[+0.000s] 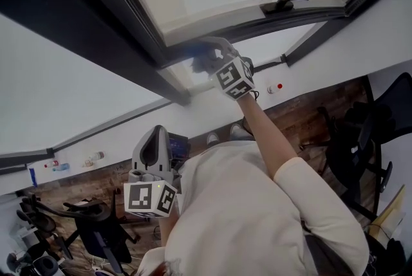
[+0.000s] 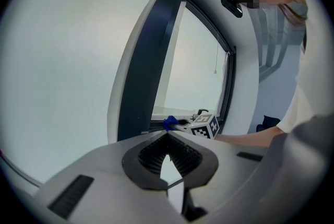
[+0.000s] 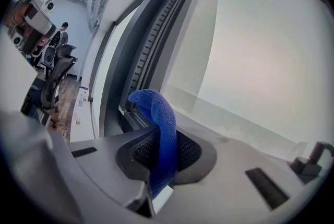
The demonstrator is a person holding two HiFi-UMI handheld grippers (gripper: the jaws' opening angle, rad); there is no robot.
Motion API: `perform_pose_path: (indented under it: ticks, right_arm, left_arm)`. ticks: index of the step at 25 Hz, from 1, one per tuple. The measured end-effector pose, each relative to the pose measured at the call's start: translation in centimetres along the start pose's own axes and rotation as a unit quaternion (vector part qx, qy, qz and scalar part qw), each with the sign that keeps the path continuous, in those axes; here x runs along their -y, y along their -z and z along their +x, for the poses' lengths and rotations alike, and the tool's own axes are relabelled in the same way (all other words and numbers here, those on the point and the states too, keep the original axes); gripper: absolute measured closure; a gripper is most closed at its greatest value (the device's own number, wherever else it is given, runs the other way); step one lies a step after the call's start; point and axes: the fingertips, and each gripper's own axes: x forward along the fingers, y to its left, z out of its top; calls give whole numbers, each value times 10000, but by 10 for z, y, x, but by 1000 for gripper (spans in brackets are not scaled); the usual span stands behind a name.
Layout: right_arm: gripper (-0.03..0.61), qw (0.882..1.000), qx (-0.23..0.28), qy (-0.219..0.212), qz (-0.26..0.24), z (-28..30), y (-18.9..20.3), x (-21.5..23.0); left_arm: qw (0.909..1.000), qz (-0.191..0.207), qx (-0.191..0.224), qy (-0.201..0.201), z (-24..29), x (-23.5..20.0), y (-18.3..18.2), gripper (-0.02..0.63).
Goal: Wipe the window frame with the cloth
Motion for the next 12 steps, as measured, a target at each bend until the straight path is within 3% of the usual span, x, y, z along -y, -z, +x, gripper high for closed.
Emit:
perform_pose_path:
  ticks: [12]
  right_arm:
    - [534,9998,-15,-205,-39,-24,21,36]
  left_arm:
    - [9993,-120,-238,251,41,80,10,606]
